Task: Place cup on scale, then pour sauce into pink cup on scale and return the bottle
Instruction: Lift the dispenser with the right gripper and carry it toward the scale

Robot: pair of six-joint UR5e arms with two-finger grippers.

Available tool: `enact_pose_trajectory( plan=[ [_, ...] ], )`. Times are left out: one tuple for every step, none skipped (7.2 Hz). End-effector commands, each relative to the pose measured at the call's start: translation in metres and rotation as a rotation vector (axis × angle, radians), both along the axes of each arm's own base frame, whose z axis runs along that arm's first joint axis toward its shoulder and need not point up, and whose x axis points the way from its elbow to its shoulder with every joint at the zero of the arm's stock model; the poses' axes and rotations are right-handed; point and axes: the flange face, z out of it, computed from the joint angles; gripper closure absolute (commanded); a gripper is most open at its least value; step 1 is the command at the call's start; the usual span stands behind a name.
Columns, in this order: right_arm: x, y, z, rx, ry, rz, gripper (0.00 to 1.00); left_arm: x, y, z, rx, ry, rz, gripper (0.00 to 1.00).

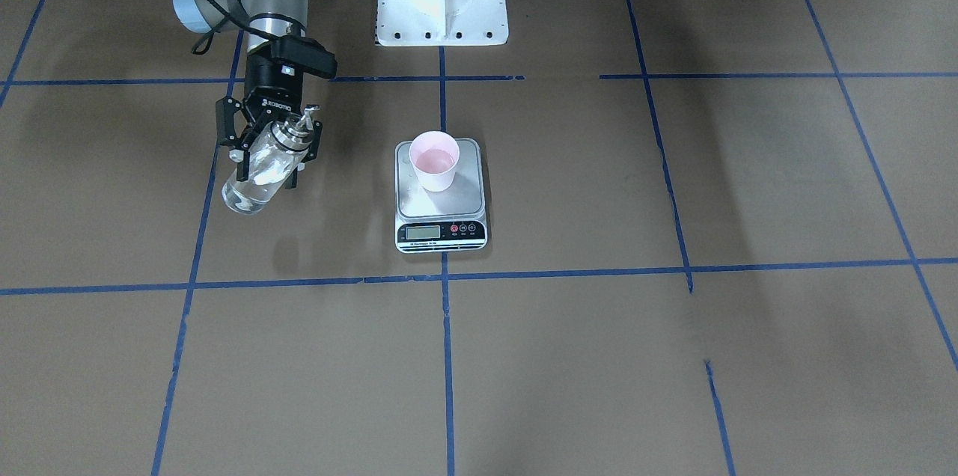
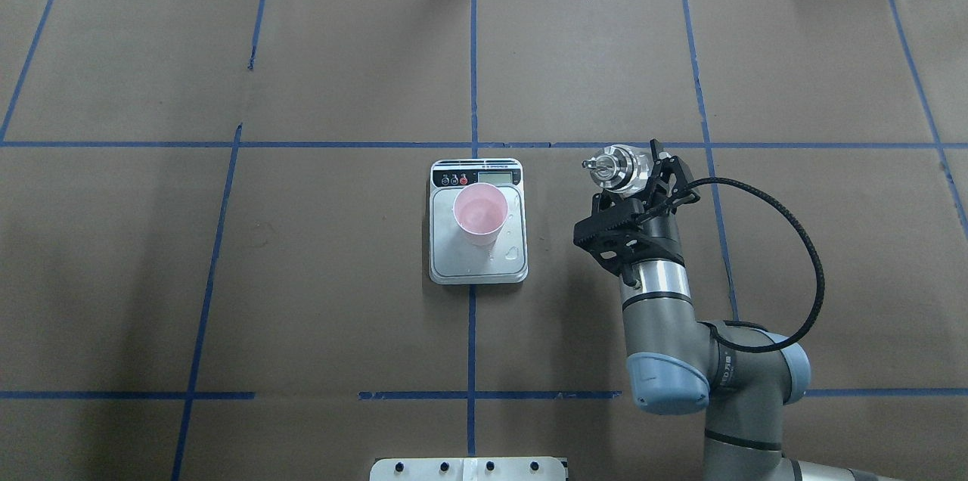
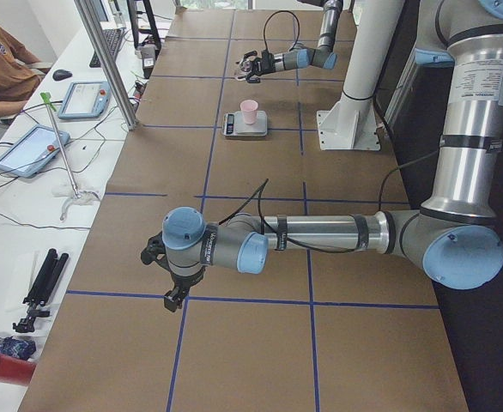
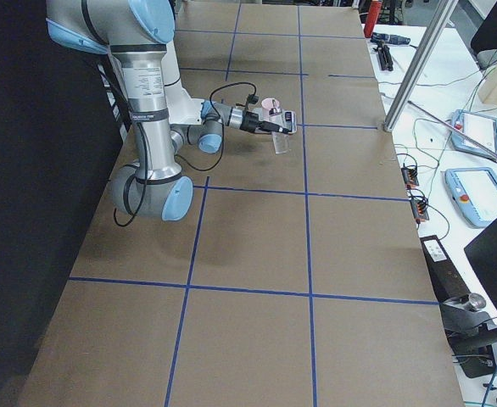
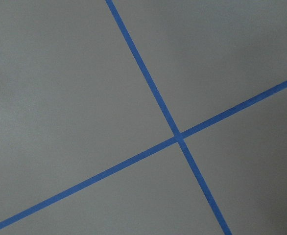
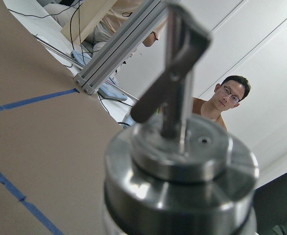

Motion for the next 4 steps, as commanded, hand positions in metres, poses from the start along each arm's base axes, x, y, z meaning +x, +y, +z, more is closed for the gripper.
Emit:
enact_pose_trajectory(
  plan=[
    [-0.025,0.001,0.007,0.026,0.049,0.034,1.0,0.0,-0.001,-0.001,0.004,-0.001,0.001,0.0],
    [-0.036,-0.001,0.005,0.043,0.128,0.047,1.0,-0.001,-0.002,-0.002,0.009,-0.015,-0.001,0.0],
    [-0.041,-0.003,-0.005,0.062,0.215,0.067,1.0,-0.002,-0.003,-0.003,0.012,-0.023,-0.001,0.0],
    [-0.042,-0.004,-0.003,0.066,0.276,0.07,1.0,-0.002,-0.004,-0.004,0.016,-0.029,-0.001,0.0]
  ],
)
